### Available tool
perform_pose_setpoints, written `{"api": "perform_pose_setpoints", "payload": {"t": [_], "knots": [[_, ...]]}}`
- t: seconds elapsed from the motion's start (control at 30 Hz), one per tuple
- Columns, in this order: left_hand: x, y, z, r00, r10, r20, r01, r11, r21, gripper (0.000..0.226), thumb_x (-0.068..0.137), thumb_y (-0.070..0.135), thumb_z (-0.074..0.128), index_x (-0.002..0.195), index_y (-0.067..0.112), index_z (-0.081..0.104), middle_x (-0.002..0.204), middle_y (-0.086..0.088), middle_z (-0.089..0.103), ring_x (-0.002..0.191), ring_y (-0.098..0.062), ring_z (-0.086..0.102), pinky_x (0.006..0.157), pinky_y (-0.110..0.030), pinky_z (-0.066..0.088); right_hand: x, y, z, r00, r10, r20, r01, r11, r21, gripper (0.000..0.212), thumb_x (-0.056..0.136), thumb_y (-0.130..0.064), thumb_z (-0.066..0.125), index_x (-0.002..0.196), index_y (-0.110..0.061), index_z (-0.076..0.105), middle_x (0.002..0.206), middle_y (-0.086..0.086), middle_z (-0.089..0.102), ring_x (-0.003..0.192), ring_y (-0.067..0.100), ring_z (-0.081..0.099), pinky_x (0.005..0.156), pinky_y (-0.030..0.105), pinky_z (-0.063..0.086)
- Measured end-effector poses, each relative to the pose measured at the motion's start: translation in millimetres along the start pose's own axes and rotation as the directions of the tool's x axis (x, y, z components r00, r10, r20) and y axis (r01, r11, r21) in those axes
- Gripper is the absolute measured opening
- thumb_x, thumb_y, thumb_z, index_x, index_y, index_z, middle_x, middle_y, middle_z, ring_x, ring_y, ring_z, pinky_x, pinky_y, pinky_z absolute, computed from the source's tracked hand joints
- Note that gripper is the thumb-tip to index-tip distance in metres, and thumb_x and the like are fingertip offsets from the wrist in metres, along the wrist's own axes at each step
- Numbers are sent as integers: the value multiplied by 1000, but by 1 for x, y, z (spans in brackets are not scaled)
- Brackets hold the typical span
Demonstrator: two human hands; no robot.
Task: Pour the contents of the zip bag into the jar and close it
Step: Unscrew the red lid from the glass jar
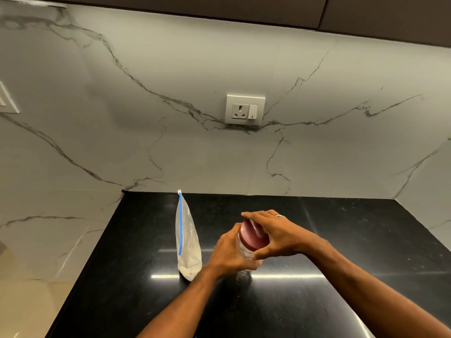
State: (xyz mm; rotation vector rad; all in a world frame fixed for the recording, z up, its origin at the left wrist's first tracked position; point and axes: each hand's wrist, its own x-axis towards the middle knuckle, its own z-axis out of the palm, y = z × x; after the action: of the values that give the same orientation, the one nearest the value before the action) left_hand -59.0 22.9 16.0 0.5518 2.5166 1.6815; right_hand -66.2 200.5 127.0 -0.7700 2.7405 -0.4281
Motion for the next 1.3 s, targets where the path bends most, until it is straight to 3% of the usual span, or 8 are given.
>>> {"api": "perform_pose_setpoints", "payload": {"t": [0.23,0.47,0.57,0.67,0.77,0.93,1.13,1.3], "knots": [[1,9,3,999,30,-29,-29,999,43,90,61,45,90,134,36,40,122,11,61,106,-9,64,88,-19,56,-1,-27,6,959,153,-239,-186,975,-121,81,75,-66,67,138,-21,42,133,0,50,117,17,50,93,29,49],[-14,0,-3,1000,17,0,-17,1000,-3,95,61,49,89,140,32,39,132,10,58,122,-9,59,103,-24,50,-7,-28,-6,990,-143,22,144,983,-114,83,73,-38,80,143,-33,35,145,-8,41,136,15,31,108,36,38],[-14,1,-6,1000,24,-20,-24,1000,12,92,62,47,90,138,30,41,127,9,61,116,-10,63,98,-26,54,-8,-28,-3,999,-26,-28,24,998,-63,93,74,-53,77,148,-30,27,150,-5,36,137,18,33,107,35,40],[-14,5,-9,999,34,-8,-33,999,43,92,63,48,88,138,29,40,125,8,61,111,-12,64,94,-25,56,-7,-33,3,982,125,-143,-140,985,-104,88,73,-71,65,142,-24,37,139,-1,47,121,17,48,97,30,48],[-17,5,-9,999,42,0,-42,997,58,90,63,49,89,136,32,39,124,12,59,111,-10,63,91,-16,54,-8,-38,4,981,107,-163,-130,982,-137,81,73,-65,69,138,-24,42,134,-3,49,117,16,49,93,27,48],[-19,2,-6,999,49,-7,-49,999,4,94,62,50,89,139,35,36,131,12,58,120,-8,59,101,-19,49,-12,-36,-8,994,-111,12,112,985,-132,88,71,-42,81,144,-33,33,147,-10,37,137,14,30,109,36,39],[-14,6,-8,997,66,-29,-65,997,31,87,63,47,88,135,33,41,122,10,62,108,-9,65,91,-19,55,-13,-42,-9,976,177,-126,-196,966,-166,91,73,-75,61,143,-23,36,141,0,48,121,19,51,96,31,48],[-14,8,-9,998,61,-12,-61,998,30,90,62,47,89,136,27,44,123,8,63,111,-10,64,94,-30,57,-11,-46,-11,989,140,-44,-145,982,-119,82,75,-55,75,141,-25,37,138,-1,48,120,18,48,96,31,48]]}}
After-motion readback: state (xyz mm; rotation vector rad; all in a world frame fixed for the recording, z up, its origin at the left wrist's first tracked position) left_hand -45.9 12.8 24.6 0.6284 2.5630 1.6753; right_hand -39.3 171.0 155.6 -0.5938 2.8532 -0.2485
